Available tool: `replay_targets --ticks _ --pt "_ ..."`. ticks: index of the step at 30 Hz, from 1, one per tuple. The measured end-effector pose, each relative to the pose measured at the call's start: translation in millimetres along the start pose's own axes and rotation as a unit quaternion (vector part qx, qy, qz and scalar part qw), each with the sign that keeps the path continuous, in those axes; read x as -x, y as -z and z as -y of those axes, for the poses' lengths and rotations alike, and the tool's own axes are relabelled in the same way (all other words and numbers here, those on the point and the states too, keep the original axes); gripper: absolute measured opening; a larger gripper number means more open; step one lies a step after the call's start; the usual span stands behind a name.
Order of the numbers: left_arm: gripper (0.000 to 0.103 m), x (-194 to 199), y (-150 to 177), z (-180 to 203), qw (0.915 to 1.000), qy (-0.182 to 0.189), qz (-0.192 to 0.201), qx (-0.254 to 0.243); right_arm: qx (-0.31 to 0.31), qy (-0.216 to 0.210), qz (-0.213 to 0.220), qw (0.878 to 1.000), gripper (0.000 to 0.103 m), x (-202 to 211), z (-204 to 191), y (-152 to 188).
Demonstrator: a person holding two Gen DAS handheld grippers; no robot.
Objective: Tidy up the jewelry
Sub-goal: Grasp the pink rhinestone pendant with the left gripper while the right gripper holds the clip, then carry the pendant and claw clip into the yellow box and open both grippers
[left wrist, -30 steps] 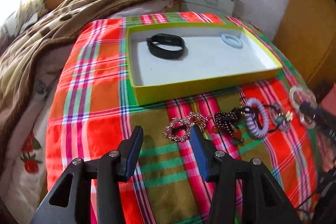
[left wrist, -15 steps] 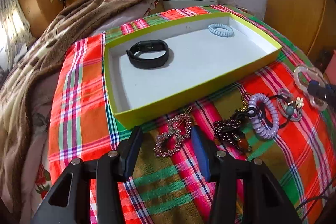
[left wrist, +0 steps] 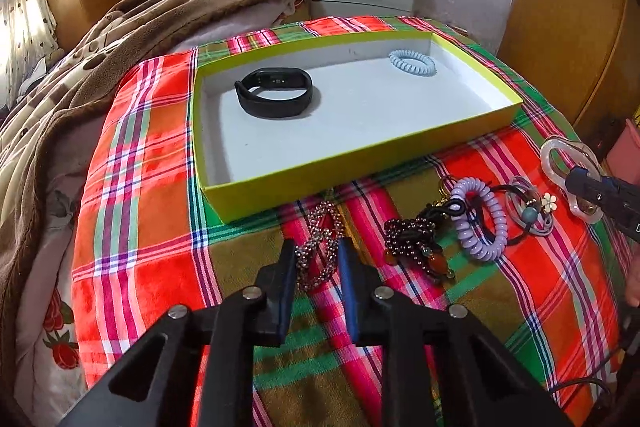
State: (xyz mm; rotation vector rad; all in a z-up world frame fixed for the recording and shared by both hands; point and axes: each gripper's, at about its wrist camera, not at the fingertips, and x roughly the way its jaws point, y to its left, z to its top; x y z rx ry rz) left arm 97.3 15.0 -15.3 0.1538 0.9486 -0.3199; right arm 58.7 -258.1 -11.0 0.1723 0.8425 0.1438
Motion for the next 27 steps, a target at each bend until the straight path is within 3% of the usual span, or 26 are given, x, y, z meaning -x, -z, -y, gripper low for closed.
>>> replay_targets --ticks 9,27 --pt "0.01 10 4 -2 0.9996 0.016 0.01 0.022 0.001 -0.002 0.009 1.0 0.03 6 -2 1" --pt "0.009 43 4 -11 0.9974 0.024 0.043 0.052 0.018 -0.007 0.034 0.999 0.03 23 -22 -13"
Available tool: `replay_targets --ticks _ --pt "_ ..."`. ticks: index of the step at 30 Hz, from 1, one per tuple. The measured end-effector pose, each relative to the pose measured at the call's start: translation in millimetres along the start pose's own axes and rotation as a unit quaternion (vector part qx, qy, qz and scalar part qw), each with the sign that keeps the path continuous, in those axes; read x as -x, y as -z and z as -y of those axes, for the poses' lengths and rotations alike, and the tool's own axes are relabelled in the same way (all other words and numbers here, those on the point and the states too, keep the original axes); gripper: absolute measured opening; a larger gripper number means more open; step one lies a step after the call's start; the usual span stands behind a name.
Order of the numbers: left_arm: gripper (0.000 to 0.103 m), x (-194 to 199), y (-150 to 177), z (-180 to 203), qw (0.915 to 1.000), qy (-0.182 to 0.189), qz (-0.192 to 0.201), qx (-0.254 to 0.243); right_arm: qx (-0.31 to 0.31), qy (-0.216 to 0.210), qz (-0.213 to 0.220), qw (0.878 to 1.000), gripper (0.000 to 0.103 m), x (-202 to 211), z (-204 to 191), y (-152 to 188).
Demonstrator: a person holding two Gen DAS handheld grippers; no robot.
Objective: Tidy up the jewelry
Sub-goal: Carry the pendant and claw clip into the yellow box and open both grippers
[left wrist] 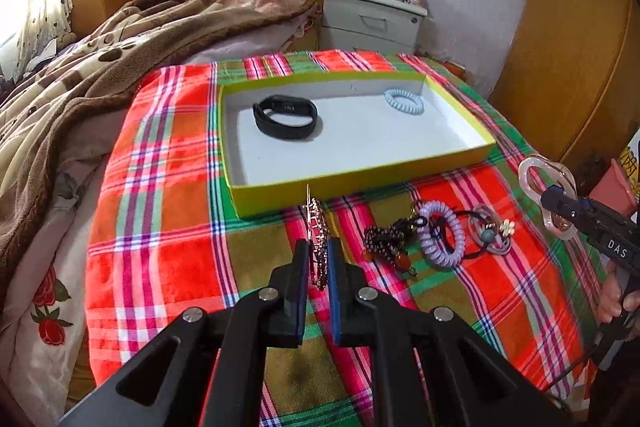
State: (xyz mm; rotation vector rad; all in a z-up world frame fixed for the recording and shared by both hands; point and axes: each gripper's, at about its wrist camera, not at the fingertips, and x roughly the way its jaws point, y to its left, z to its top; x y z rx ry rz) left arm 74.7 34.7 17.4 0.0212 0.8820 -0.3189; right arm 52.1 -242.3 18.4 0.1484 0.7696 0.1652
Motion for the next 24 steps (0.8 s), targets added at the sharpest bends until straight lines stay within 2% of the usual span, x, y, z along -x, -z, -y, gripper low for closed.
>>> replay_targets --ticks 13,24 --pt "0.009 4 -39 -8 0.9998 0.0 0.02 0.005 0.034 -0.027 0.018 0.999 0.03 -13 -34 -53" --pt "0.009 -32 -65 -21 0.9997 -0.003 0.002 0.024 0.057 -0.037 -0.023 0.997 0.03 -81 -48 -100"
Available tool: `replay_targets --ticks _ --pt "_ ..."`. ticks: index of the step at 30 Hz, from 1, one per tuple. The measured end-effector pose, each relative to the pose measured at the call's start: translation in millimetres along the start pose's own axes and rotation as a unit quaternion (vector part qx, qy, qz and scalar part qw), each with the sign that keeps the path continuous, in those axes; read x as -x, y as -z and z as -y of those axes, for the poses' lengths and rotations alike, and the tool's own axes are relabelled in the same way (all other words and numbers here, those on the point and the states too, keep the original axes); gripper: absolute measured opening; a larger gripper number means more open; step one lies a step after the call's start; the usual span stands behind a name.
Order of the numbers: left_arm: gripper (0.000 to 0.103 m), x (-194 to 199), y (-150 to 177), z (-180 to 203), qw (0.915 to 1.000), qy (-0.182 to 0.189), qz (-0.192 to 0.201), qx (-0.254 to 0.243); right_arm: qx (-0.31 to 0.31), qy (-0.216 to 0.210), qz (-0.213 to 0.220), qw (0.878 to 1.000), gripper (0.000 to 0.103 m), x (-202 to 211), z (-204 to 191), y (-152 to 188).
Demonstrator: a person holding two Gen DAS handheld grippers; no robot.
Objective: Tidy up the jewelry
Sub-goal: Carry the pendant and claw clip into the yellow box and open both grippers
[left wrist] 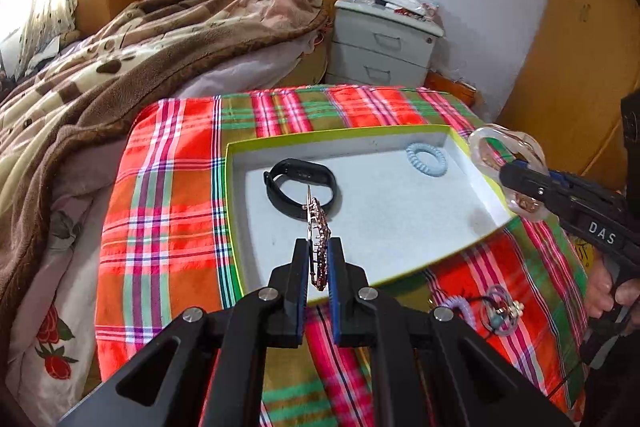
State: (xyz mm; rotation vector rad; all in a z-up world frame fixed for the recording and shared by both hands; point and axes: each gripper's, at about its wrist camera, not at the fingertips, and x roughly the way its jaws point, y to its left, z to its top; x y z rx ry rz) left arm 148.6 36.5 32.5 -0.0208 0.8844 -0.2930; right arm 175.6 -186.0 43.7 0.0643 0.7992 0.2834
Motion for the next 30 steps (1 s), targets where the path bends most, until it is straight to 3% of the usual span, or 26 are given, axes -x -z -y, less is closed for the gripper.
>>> replay_targets --ticks 16,30 --pt "0.009 -38 -5 -9 0.9995 -0.006 -0.023 0.02 0.018 -0.007 -0.064 0.998 0.03 -76 -17 -22" --pt "0.009 -55 -3 -19 0.9986 -0.005 -0.039 0.037 0.029 0.003 -0.09 0.995 0.03 -100 -24 -24"
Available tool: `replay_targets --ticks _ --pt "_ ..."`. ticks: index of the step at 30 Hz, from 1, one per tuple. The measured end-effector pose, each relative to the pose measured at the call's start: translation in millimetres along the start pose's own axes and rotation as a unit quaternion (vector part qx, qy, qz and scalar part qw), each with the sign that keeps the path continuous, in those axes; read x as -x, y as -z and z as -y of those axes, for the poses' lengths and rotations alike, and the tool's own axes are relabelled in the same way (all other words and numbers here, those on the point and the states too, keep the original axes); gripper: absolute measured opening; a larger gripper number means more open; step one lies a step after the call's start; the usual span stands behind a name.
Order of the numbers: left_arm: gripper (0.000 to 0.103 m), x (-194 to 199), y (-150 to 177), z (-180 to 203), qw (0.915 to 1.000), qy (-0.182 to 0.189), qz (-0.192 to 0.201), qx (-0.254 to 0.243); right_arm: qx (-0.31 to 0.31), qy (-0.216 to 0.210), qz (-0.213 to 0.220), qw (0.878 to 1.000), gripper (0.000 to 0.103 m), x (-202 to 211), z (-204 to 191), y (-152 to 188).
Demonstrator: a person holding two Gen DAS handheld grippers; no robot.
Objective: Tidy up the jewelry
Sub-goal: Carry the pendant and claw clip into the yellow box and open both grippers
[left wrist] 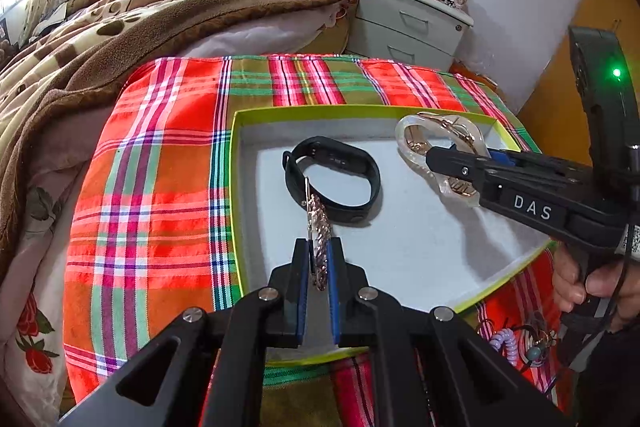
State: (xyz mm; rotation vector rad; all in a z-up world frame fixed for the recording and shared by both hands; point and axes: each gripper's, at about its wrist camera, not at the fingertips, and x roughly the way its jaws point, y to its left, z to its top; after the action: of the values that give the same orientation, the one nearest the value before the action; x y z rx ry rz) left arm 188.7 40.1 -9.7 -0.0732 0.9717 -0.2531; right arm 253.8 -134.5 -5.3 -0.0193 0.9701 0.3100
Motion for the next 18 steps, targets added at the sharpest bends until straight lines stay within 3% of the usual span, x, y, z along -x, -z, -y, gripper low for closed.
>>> replay_targets --ticks 18 --pt "0.012 -2.2 1.6 2.3 1.0 0.0 -0.005 -0.001 0.003 0.004 0.003 1.0 0.031 -1.7 -0.7 1.7"
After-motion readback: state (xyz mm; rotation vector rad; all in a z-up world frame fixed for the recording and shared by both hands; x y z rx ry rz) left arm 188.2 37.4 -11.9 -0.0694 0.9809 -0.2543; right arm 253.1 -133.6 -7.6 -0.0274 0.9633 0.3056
